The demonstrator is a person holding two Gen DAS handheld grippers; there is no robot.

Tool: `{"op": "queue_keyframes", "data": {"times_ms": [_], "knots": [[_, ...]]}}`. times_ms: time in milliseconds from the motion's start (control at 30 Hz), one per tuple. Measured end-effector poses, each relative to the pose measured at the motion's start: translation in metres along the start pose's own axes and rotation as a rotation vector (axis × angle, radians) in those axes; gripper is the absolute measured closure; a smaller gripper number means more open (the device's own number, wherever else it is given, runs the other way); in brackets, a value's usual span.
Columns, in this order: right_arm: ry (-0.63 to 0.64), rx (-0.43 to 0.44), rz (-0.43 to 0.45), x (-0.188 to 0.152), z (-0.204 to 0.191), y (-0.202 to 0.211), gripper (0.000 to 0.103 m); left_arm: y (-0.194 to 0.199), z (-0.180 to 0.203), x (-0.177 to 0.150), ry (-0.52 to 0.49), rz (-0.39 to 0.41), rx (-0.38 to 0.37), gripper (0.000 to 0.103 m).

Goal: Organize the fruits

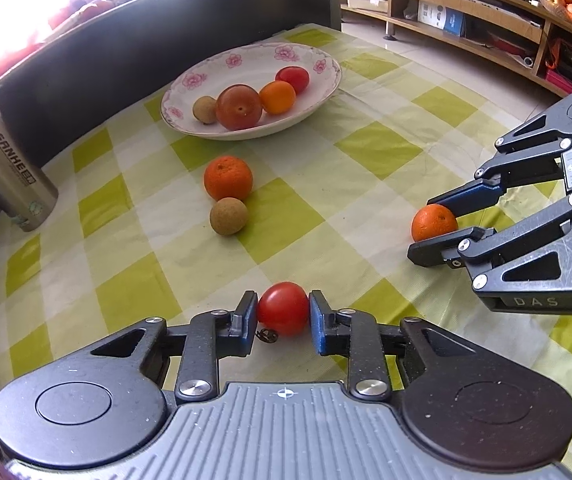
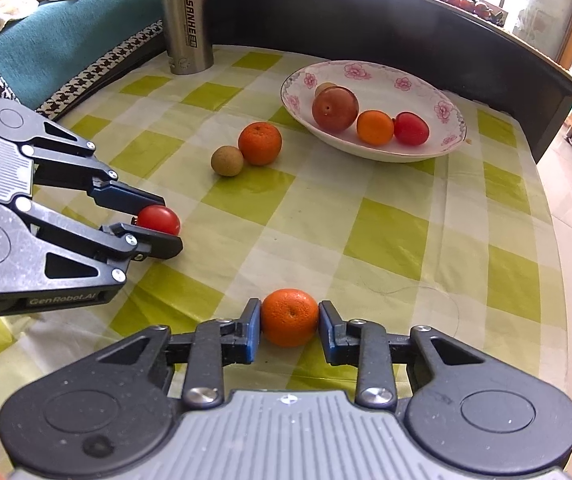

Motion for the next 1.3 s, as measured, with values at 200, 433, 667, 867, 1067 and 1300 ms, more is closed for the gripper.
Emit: {"op": "queue_keyframes", "data": {"times_ms": [200, 433, 667, 867, 1067, 1300], "knots": [[-0.016, -0.002, 0.002, 0.004, 0.002, 0.000, 0.068, 0.002, -0.003, 0.002, 0.012, 0.004, -0.002, 0.069], [-0.030, 0.003, 0.036, 0.020, 0.000, 0.004, 0.068, 0.004, -0.008, 0.015, 0.031, 0.033, 0.000, 0.069], [-0.052, -0.001, 0.058, 0.031, 0.002, 0.005, 0.068, 0.005, -0.010, 0.027, 0.046, 0.056, 0.001, 0.068], [-0.060, -0.011, 0.071, 0.035, 0.003, 0.004, 0.068, 0.005, -0.010, 0.035, 0.046, 0.071, 0.002, 0.069], [-0.070, -0.022, 0.078, 0.039, 0.006, 0.004, 0.068, 0.004, -0.014, 0.041, 0.054, 0.079, 0.010, 0.069], [-0.080, -0.039, 0.097, 0.051, 0.012, 0.003, 0.068, 0.002, -0.020, 0.058, 0.047, 0.105, 0.030, 0.069]]}}
Point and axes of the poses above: each gripper's, at about its wrist camera, not at the fingertips, and y roughly against the way its jaws point, z to its right, x to its top, the point moved 8 cm from there along -y, roughly the way its jaws point, and after that the axes turned 6 degrees about -y, right-handed, at the moved point
